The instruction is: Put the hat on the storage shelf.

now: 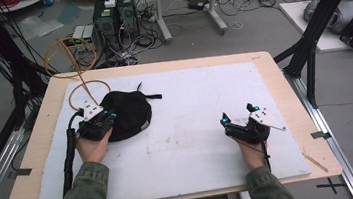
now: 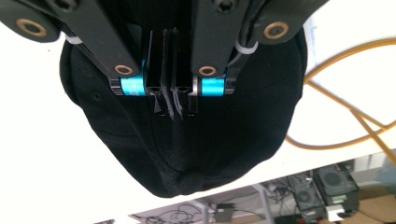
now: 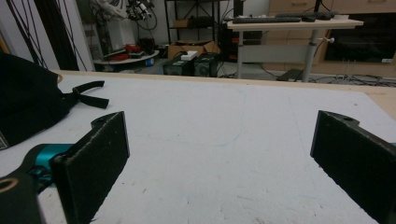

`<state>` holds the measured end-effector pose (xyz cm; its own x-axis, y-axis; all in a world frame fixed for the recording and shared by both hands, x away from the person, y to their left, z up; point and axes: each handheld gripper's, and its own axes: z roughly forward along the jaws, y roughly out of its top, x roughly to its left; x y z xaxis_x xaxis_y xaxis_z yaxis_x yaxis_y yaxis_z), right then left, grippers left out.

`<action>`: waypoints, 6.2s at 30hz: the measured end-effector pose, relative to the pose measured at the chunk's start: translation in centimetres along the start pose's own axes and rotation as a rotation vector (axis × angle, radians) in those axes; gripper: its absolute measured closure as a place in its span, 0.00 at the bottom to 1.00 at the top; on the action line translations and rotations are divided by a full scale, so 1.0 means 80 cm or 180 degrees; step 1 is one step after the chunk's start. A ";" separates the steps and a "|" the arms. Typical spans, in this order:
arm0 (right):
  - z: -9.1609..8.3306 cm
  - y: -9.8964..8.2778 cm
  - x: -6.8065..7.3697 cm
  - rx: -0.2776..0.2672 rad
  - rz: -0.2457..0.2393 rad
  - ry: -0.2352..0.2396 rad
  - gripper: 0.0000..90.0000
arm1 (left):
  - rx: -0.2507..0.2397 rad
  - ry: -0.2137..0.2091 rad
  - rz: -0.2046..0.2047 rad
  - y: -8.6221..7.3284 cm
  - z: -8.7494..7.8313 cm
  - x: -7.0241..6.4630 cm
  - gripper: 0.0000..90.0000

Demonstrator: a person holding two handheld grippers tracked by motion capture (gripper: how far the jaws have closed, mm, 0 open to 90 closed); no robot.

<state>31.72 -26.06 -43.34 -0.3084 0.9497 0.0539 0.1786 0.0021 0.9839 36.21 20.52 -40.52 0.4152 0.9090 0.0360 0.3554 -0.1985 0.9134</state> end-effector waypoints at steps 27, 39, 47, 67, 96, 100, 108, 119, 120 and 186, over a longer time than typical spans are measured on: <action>0.002 -0.001 0.007 -0.0004 -0.0103 -0.0034 0.04 | -0.1051 0.0345 0.0558 0.059 -0.060 -0.034 0.97; 0.002 -0.001 0.006 0.0006 -0.0069 -0.0015 0.04 | -0.1548 0.0574 0.0347 0.095 -0.094 -0.007 0.97; 0.003 -0.001 0.006 0.0029 0.0023 0.0033 0.04 | -0.1756 0.0818 0.0250 0.118 -0.115 0.021 0.97; 0.004 -0.005 0.018 0.0081 -0.0042 0.0182 0.04 | -0.1989 0.1121 0.0144 0.159 -0.108 0.075 0.97; 0.011 -0.006 0.028 0.0064 0.0108 0.0345 0.04 | -0.1499 0.1206 -0.0143 0.193 -0.047 0.152 0.97; 0.010 -0.006 0.029 0.0055 0.0105 0.0343 0.04 | -0.1404 0.1198 -0.0183 0.192 -0.045 0.154 0.97; 0.009 -0.005 0.030 0.0053 0.0075 0.0360 0.04 | -0.1237 0.1120 -0.0235 0.186 -0.037 0.155 0.97; 0.009 -0.005 0.029 0.0041 0.0077 0.0352 0.04 | -0.1078 0.1044 -0.0294 0.178 -0.033 0.157 0.97; 0.009 -0.005 0.029 0.0036 0.0062 0.0357 0.04 | -0.1068 0.1035 -0.0287 0.178 -0.034 0.156 0.97; 0.003 0.006 0.029 -0.0063 0.0131 0.0116 0.04 | -0.1067 0.1059 -0.0208 0.104 -0.074 0.109 0.19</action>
<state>31.35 -23.78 -42.78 -0.3351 0.9368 0.1002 0.1735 -0.0432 0.9839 37.84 28.98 -30.17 0.0906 0.9945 0.0520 0.0592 -0.0575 0.9966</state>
